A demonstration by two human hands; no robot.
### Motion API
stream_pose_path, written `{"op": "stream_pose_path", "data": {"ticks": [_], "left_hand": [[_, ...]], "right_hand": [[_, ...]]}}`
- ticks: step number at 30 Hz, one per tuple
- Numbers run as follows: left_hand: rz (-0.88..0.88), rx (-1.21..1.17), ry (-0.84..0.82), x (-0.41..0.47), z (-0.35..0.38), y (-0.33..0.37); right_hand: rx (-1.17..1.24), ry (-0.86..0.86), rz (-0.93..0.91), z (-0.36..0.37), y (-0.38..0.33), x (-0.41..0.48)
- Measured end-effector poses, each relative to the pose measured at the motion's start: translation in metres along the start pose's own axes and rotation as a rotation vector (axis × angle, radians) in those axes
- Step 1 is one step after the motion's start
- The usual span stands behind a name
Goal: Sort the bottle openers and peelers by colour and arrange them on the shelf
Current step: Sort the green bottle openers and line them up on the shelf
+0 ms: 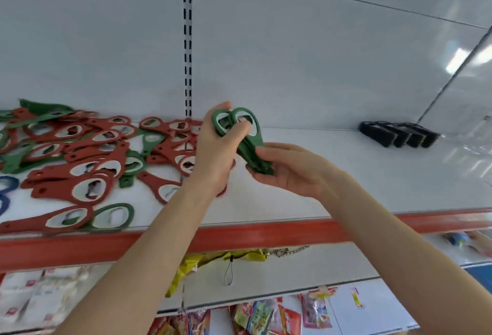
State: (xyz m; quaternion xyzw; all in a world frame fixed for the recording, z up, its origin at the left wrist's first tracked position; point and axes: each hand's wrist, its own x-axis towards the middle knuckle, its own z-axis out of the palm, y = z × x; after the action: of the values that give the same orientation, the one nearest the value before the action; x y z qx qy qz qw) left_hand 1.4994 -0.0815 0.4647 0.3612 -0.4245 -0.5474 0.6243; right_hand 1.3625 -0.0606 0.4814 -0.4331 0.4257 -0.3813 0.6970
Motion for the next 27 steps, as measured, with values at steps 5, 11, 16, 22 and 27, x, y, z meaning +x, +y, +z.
{"op": "stream_pose_path", "data": {"ticks": [5, 11, 16, 22, 27], "left_hand": [[-0.018, 0.333, -0.113, 0.007, 0.055, -0.036], [0.063, 0.723, -0.225, -0.003, 0.078, -0.069], [0.099, 0.925, -0.239, -0.01, 0.079, -0.075], [0.043, 1.016, -0.17, -0.022, 0.09, -0.086], [-0.043, 0.961, -0.17, -0.016, 0.097, -0.087]], "right_hand": [[-0.463, 0.182, -0.088, -0.087, -0.021, -0.024], [-1.249, 0.208, -0.329, -0.139, -0.007, -0.021], [-1.161, 0.198, -0.415, -0.151, 0.011, -0.022], [-0.967, 0.253, -0.267, -0.139, 0.03, -0.022], [-0.859, 0.261, -0.263, -0.125, 0.03, -0.016]]}}
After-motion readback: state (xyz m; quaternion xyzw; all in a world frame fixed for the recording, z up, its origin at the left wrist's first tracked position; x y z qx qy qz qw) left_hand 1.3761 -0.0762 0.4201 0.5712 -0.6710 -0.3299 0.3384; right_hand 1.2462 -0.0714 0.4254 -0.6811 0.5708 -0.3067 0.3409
